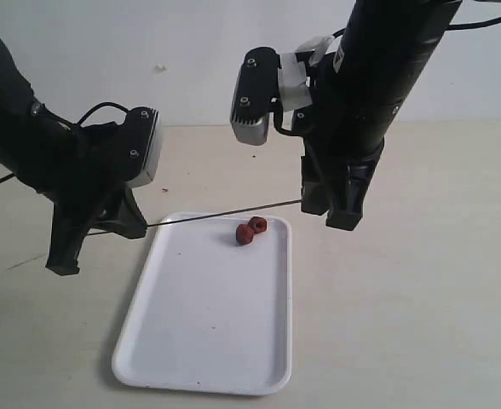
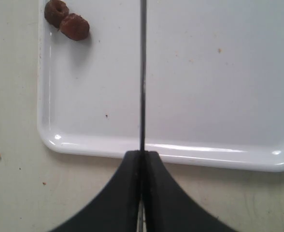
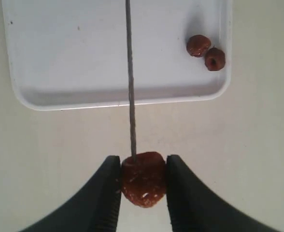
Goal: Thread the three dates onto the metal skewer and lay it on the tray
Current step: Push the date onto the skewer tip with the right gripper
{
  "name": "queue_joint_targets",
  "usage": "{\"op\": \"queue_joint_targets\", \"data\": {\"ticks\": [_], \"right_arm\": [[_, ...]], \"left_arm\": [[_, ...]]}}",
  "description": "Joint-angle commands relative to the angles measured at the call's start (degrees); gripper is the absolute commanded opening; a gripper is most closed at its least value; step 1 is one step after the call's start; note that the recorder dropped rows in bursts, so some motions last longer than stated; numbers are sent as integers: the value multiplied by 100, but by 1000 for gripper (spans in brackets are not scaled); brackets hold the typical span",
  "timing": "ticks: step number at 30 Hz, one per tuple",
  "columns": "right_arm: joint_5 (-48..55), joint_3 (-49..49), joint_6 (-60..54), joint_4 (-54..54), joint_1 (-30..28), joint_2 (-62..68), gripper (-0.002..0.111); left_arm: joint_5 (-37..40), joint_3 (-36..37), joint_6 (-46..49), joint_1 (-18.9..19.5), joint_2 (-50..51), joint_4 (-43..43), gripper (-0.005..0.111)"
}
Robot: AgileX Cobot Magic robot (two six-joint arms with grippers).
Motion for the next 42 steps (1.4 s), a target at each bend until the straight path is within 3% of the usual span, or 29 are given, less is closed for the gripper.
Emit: {"op": "queue_joint_targets", "data": {"ticks": [1, 8, 19, 39, 41, 42], "right_arm": [[-73, -18, 43, -60, 35, -26, 31], [-181, -18, 309, -900, 526, -16, 31], [-316, -32, 561, -1058, 807, 386, 31], [-991, -32, 418, -265, 807, 399, 32], [-1031, -32, 418, -265, 807, 399, 37], [-1077, -32, 418, -254, 807, 399, 47]], "left_arm": [[17, -39, -32, -30, 20, -20, 0], [17, -39, -70, -30, 20, -44, 0], [0, -39, -181, -30, 20, -73, 0], [-51, -39, -181, -30, 20, -63, 0], [-51, -39, -181, -30, 20, -63, 0], [-51, -39, -181, -30, 20, -75, 0]]}}
